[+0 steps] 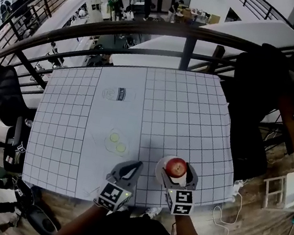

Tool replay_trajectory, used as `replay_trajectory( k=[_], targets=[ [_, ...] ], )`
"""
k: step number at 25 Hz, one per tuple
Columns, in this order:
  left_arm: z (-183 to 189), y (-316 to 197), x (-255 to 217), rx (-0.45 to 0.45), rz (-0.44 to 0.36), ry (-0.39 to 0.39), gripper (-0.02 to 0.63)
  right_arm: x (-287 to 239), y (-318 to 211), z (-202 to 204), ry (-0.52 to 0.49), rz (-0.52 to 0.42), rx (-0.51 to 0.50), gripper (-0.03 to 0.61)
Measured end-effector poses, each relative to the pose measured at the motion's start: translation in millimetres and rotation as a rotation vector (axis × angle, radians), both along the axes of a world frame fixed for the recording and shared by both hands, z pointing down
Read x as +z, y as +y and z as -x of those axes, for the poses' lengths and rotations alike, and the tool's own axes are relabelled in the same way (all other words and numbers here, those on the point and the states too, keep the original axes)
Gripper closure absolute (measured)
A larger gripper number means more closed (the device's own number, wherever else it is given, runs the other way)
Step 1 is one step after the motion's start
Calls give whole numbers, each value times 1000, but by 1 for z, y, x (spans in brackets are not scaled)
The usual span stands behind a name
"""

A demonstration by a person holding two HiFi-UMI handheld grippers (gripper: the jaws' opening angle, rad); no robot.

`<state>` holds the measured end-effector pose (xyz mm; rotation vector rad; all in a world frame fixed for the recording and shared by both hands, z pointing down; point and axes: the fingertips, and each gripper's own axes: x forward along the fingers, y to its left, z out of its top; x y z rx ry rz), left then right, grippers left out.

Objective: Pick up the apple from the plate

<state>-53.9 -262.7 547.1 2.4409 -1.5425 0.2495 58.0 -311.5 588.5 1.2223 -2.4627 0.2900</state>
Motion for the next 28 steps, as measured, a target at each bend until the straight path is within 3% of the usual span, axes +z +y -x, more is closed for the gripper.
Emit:
replay_trajectory(
  k=[5,9,14,19,25,28],
  targets=[
    [2,1,-23,-10,9,84,592,-53,9,-1,-72,-104,-4,180],
    [4,0,-56,-13,-59,133,592,-87,17,-4,-113,-163,5,181],
    [9,2,-91,-22,-95,246,592,-127,27,-4,-146,-250,1,181],
    [5,4,-110,0,-149,226,592,-152,32,-8,-165,-305,-3,181],
    [2,8,-109,9,-182,129,592,-167,36,-8,-170,-355,2,181],
    [3,6,-117,12,-188,165,591,-171,35,-7,-168,-368,9,179]
  ],
)
